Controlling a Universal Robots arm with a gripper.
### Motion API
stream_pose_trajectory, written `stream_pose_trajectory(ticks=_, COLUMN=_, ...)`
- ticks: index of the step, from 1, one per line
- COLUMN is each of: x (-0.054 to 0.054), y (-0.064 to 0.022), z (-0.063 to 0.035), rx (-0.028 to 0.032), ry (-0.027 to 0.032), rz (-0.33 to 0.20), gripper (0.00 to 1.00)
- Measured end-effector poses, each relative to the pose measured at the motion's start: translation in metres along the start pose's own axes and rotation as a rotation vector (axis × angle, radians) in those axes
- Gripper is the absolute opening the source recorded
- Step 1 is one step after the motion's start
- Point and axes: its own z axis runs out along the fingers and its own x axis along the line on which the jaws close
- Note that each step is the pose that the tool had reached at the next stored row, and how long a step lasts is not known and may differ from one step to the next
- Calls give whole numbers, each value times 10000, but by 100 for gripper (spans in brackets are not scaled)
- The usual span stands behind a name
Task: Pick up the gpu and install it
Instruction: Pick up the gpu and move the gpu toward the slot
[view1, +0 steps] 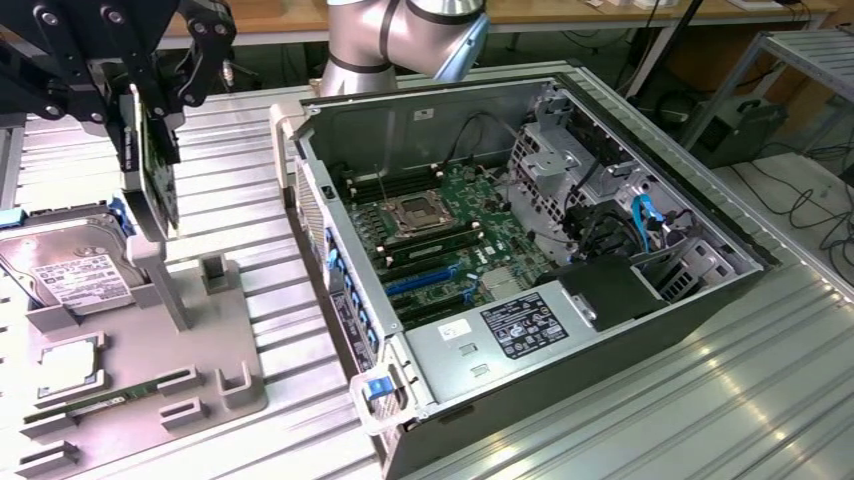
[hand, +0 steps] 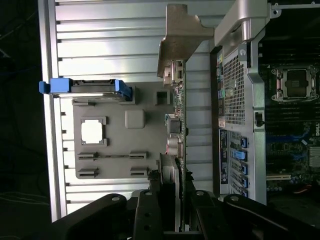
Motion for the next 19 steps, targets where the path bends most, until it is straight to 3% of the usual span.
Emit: stream_pose_trajectory(ticks=19, x=-100, y=6, z=4, rx=0, ry=0, rz=0, gripper=27)
